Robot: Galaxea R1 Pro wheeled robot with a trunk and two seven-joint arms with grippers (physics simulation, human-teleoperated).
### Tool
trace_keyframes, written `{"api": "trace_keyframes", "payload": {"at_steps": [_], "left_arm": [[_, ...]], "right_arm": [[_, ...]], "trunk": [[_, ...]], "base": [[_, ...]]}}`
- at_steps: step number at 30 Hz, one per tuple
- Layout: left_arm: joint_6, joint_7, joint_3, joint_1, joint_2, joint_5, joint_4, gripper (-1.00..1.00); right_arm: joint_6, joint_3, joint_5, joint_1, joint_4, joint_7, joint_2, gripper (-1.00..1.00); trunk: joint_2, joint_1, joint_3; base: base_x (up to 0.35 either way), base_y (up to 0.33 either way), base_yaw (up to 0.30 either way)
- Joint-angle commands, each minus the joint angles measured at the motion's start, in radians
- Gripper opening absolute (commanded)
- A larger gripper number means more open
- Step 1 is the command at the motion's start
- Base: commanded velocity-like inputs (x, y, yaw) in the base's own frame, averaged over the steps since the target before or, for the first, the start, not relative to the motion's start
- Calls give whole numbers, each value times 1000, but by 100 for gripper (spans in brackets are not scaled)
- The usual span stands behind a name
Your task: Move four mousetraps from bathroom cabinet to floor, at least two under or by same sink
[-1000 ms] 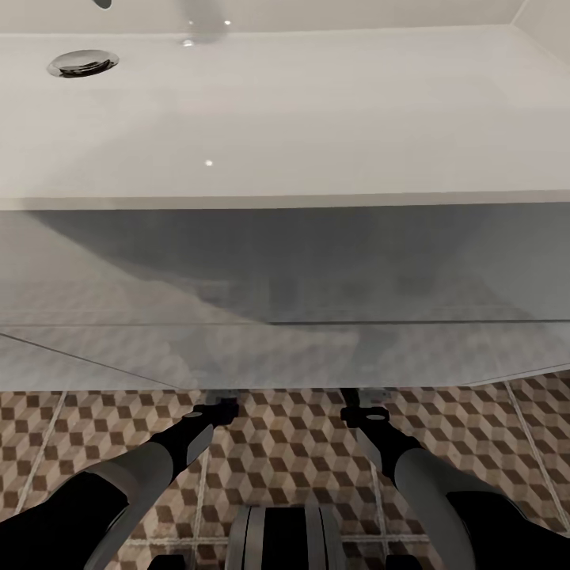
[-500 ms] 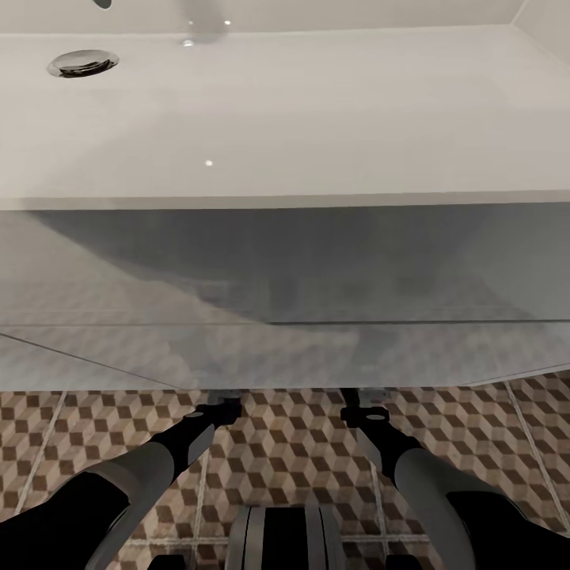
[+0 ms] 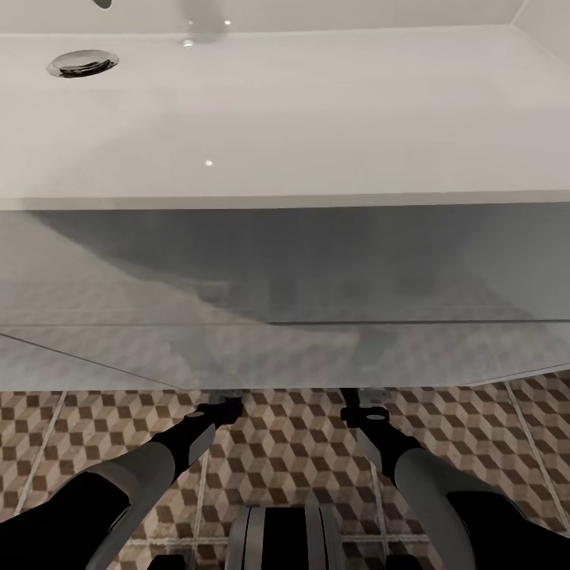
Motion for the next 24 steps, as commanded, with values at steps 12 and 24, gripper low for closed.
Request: {"api": "trace_keyframes", "payload": {"at_steps": [12,24], "left_arm": [[7,7,-10,0,-1,7,-4,-100],[10,-4,-11,0,0,8,-4,-100]], "right_arm": [[7,-2,8,0,-2,-3,1,100],[7,-3,8,0,-2,-3,1,100]], "trunk": [[0,0,0],[0,0,0]], "base": [[0,0,0],[0,0,0]]}}
